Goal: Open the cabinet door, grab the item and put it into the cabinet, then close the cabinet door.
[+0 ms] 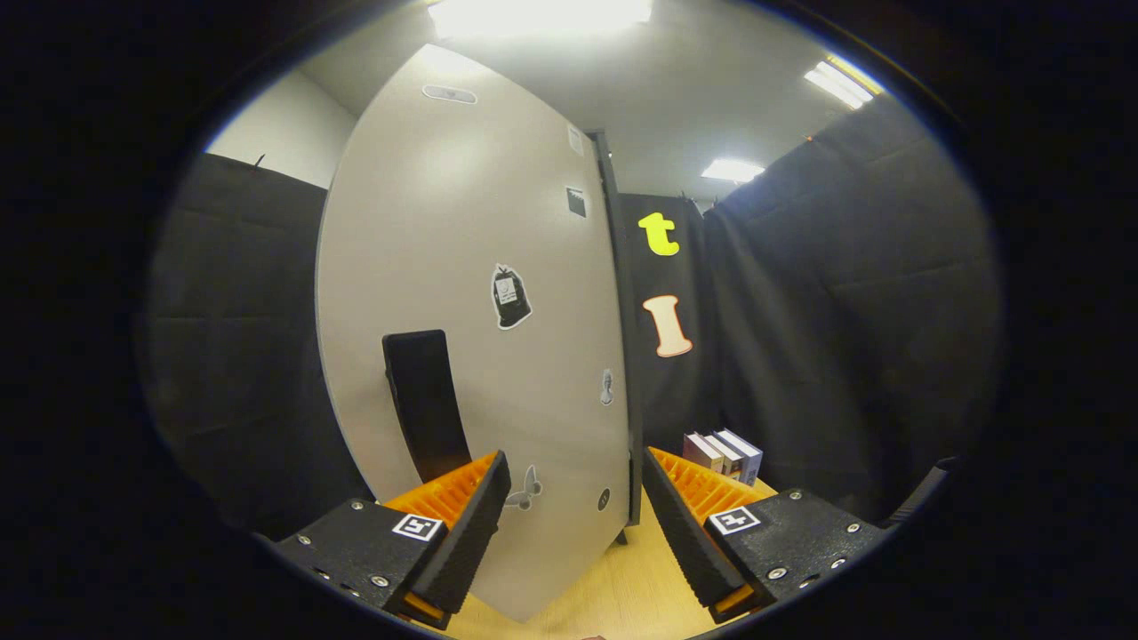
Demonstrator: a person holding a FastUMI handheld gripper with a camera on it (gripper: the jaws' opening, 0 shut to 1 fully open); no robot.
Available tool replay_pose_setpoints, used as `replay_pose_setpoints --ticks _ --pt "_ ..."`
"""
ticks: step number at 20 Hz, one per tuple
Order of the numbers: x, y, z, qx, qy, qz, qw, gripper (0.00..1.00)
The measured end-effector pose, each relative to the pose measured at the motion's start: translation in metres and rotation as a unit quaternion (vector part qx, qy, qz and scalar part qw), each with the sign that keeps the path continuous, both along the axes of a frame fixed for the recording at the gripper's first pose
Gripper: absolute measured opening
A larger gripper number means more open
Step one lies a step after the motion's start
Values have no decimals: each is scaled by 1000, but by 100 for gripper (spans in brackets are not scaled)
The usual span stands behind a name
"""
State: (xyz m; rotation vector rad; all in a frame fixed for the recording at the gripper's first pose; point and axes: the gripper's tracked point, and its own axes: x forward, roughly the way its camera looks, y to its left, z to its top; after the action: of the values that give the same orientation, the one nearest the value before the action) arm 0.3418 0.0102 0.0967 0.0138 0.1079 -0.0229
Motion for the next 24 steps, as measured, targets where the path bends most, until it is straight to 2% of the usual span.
replay_pose_setpoints --ticks 5,9,14,24 --pt "28 56 -13 4 4 60 998 94" --pt "35 74 -22 -11 6 74 997 95" --pt "26 77 -28 -20 6 70 997 95" --pt "-36 59 -40 -28 -10 35 999 95"
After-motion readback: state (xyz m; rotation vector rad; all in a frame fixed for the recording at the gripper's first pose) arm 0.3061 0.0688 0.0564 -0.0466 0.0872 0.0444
